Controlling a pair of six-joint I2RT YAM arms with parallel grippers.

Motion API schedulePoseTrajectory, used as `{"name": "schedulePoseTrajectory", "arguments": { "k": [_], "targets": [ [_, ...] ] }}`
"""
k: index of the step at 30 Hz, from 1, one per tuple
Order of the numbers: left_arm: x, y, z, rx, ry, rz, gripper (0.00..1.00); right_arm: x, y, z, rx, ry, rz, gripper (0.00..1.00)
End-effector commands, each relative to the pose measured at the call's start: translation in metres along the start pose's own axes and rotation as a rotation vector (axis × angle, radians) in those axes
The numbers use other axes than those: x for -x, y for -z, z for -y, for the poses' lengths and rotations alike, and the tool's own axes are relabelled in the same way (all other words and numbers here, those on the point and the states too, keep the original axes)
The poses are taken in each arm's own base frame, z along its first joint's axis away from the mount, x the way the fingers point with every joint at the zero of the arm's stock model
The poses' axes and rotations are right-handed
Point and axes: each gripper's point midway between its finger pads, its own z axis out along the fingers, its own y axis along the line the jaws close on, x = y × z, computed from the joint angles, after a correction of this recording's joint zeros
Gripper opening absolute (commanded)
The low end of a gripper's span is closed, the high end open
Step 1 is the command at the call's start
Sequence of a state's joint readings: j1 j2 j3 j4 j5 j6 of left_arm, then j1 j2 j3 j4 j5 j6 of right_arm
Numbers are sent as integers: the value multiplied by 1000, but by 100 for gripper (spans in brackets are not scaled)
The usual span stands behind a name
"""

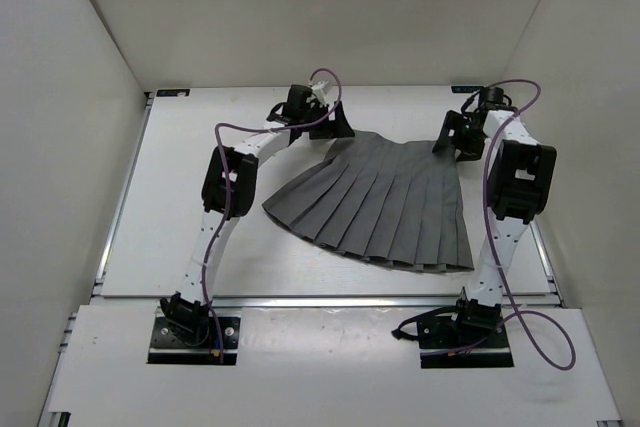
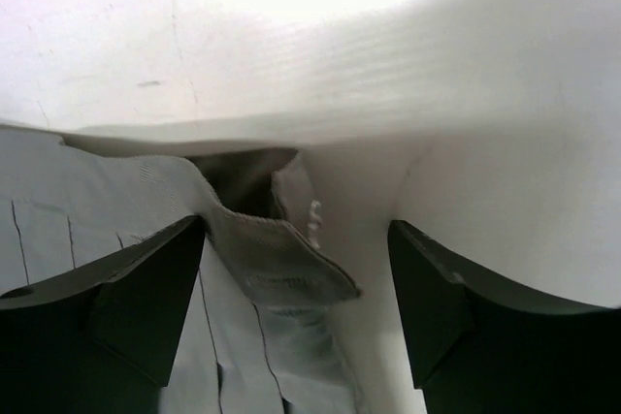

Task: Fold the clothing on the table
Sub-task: Flatten the skirt out

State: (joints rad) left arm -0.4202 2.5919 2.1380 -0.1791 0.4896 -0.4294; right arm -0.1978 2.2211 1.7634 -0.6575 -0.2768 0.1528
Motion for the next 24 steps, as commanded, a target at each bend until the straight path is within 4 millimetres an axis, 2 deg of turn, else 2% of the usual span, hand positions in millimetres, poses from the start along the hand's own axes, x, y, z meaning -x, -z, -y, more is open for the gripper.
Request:
{"name": "schedulePoseTrajectory", "arguments": {
  "k": [1, 3, 4, 9, 10, 13, 14, 15, 17, 21, 23, 24],
  "targets": [
    [-41, 1, 9, -26, 66, -129, 95, 1, -14, -15, 20, 39, -5, 73],
    [-46, 1, 10, -24, 62, -140, 94, 2, -14, -18, 43, 42, -5, 68],
    [-44, 3, 9, -26, 58, -138, 93, -1, -19, -19, 48, 44, -14, 67],
    [-44, -2, 13, -35, 74, -134, 89, 1, -14, -30, 88, 61, -2, 63],
    [-43, -4, 16, -45, 83, -128, 86, 6, -12, -32, 104, 67, 13, 63],
    [-40, -5, 21, -90, 123, -117, 80, 3, -13, -31, 112, 57, 3, 61],
    [-47, -5, 22, -97, 148, -134, 77, 8, -13, -31, 115, 61, 12, 59],
    [-39, -4, 24, -113, 140, -117, 73, 6, -12, -30, 114, 59, 9, 58],
    [-38, -2, 28, -115, 152, -121, 68, 10, -10, -29, 121, 42, 18, 54],
    [-39, 0, 31, -112, 142, -127, 48, 12, -7, -23, 120, 32, 24, 43],
    [-39, 1, 33, -118, 147, -124, 34, 13, -6, -25, 125, 37, 27, 37],
    [-35, 2, 38, -135, 141, -117, 22, 11, -7, -22, 122, 31, 22, 31]
  ]
}}
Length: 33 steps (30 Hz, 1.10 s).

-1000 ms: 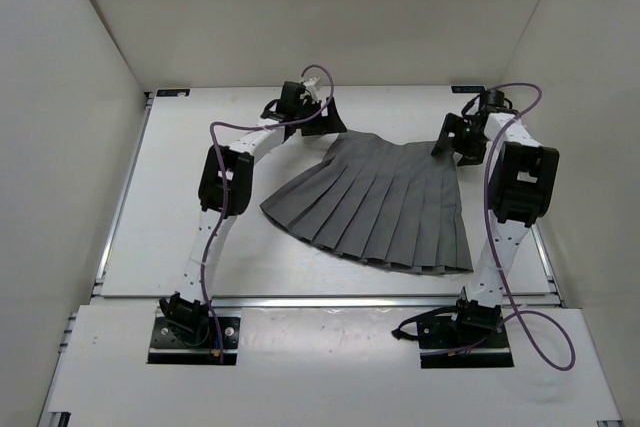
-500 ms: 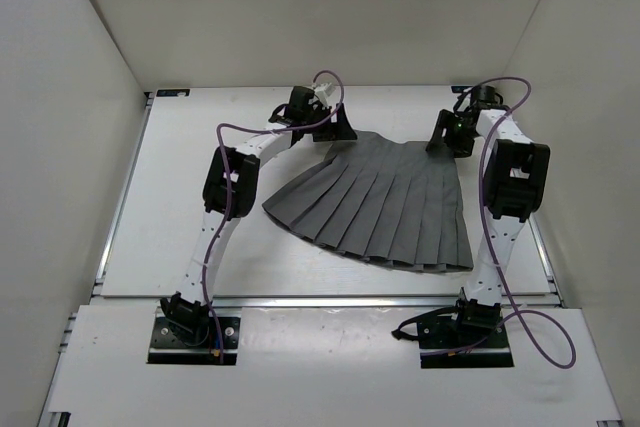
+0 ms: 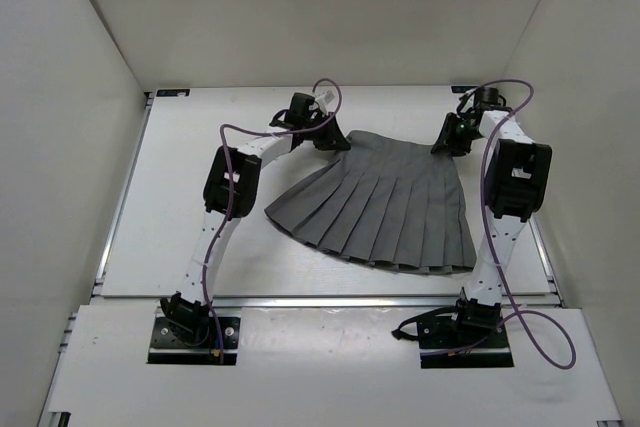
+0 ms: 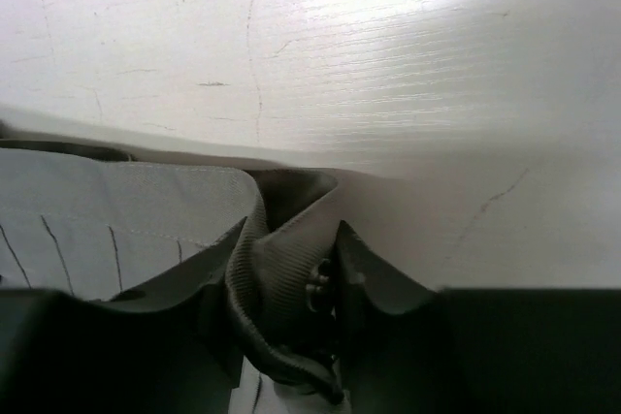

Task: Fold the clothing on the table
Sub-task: Flatten the skirt out, then fold the skirt

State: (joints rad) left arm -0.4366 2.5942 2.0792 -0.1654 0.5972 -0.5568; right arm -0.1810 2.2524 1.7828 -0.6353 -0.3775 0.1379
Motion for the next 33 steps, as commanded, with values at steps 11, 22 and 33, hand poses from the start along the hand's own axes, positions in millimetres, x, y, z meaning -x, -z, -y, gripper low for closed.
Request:
{"name": "schedulePoseTrajectory", "arguments": {
  "k": [11, 22, 33],
  "targets": [
    [66, 55, 40, 26, -128, 131, 0, 46, 39, -29, 113, 54, 139, 2],
    [236, 254, 137, 138, -484, 600, 0, 189, 218, -160, 370, 370, 661, 0],
    [134, 254, 133, 316, -647, 404, 0, 120, 200, -188, 139, 589, 576, 0]
  ]
}}
